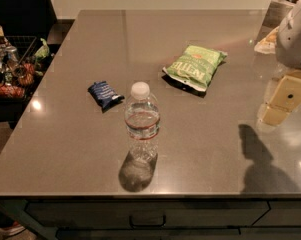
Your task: Move water bottle near green jalapeno chip bag
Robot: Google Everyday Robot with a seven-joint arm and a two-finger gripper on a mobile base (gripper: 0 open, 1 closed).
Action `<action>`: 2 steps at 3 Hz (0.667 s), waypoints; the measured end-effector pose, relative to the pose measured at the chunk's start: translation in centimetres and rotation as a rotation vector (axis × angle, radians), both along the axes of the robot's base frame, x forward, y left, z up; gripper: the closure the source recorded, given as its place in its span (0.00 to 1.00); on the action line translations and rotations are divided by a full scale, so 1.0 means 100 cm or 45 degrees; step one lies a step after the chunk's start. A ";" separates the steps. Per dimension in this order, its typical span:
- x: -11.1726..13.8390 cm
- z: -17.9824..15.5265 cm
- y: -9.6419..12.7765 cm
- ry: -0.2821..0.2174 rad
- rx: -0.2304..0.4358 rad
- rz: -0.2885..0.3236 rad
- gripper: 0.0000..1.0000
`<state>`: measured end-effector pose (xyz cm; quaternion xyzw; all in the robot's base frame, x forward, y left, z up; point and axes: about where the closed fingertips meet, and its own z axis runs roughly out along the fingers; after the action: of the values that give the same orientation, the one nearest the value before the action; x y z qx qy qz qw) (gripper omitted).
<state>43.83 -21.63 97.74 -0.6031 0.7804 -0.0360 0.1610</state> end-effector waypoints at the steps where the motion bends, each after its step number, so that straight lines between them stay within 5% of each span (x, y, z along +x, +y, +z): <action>1: 0.000 0.000 0.000 0.000 0.000 0.000 0.00; 2: -0.004 -0.007 0.015 0.013 0.095 0.036 0.00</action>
Offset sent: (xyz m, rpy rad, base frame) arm -0.0146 0.0449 -0.0234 0.2315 0.0544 0.0891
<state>43.38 -20.11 97.08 -0.6079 0.7734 -0.0014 0.1799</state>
